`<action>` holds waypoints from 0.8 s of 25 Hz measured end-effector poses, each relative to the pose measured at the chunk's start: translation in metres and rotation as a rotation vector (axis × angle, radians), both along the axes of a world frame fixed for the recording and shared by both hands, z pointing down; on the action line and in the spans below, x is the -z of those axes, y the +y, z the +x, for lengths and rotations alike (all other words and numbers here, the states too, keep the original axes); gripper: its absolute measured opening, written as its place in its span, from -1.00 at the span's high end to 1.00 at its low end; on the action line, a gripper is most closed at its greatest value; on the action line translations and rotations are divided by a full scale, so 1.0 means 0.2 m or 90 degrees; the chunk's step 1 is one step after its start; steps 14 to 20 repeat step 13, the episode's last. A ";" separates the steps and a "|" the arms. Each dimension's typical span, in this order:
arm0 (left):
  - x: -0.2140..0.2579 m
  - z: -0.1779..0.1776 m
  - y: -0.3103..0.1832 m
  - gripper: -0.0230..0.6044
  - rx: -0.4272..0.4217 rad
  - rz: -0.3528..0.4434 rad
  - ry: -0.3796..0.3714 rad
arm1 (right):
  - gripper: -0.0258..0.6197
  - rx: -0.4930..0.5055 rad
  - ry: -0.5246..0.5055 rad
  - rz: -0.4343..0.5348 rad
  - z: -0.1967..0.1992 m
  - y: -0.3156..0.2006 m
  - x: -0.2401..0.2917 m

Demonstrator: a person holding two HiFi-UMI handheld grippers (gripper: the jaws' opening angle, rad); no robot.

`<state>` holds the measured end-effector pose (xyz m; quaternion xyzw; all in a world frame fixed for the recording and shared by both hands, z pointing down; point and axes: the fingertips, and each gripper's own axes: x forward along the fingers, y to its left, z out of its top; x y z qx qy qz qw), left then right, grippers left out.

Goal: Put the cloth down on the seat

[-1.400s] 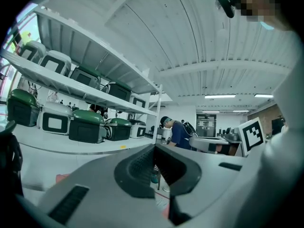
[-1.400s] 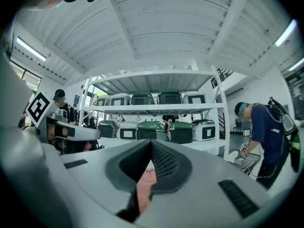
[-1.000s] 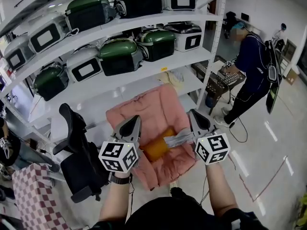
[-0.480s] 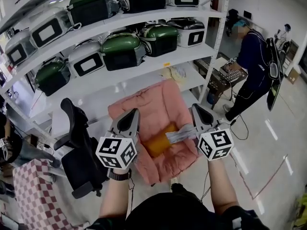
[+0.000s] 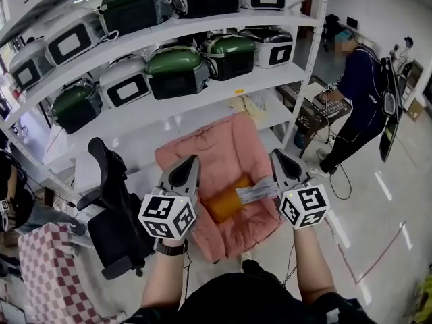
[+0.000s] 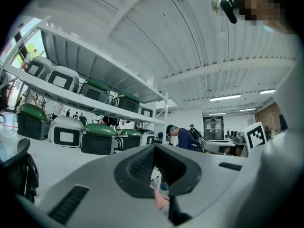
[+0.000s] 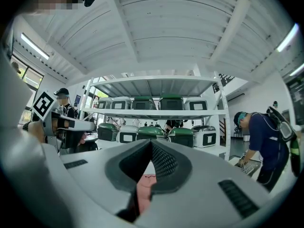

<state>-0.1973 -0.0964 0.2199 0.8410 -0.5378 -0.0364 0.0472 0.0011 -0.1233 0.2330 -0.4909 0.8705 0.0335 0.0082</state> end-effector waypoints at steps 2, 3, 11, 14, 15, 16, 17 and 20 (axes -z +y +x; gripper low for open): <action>0.00 0.00 0.00 0.91 0.000 0.000 0.001 | 0.91 0.001 0.000 -0.001 -0.01 0.00 0.00; 0.00 -0.01 -0.01 0.91 0.000 0.000 0.001 | 0.91 0.001 0.000 -0.001 -0.01 -0.01 -0.01; -0.01 -0.02 -0.03 0.91 0.003 -0.001 0.001 | 0.91 0.004 0.001 -0.005 -0.03 -0.03 -0.01; -0.01 -0.02 -0.03 0.91 0.004 0.000 0.001 | 0.91 0.005 0.001 -0.005 -0.03 -0.04 -0.02; -0.01 -0.02 -0.03 0.91 0.004 0.000 0.001 | 0.91 0.005 0.001 -0.005 -0.03 -0.04 -0.02; -0.01 -0.02 -0.03 0.91 0.004 0.000 0.001 | 0.91 0.005 0.001 -0.005 -0.03 -0.04 -0.02; -0.01 -0.02 -0.03 0.91 0.004 0.000 0.001 | 0.91 0.005 0.001 -0.005 -0.03 -0.04 -0.02; -0.01 -0.02 -0.03 0.91 0.004 0.000 0.001 | 0.91 0.005 0.001 -0.005 -0.03 -0.04 -0.02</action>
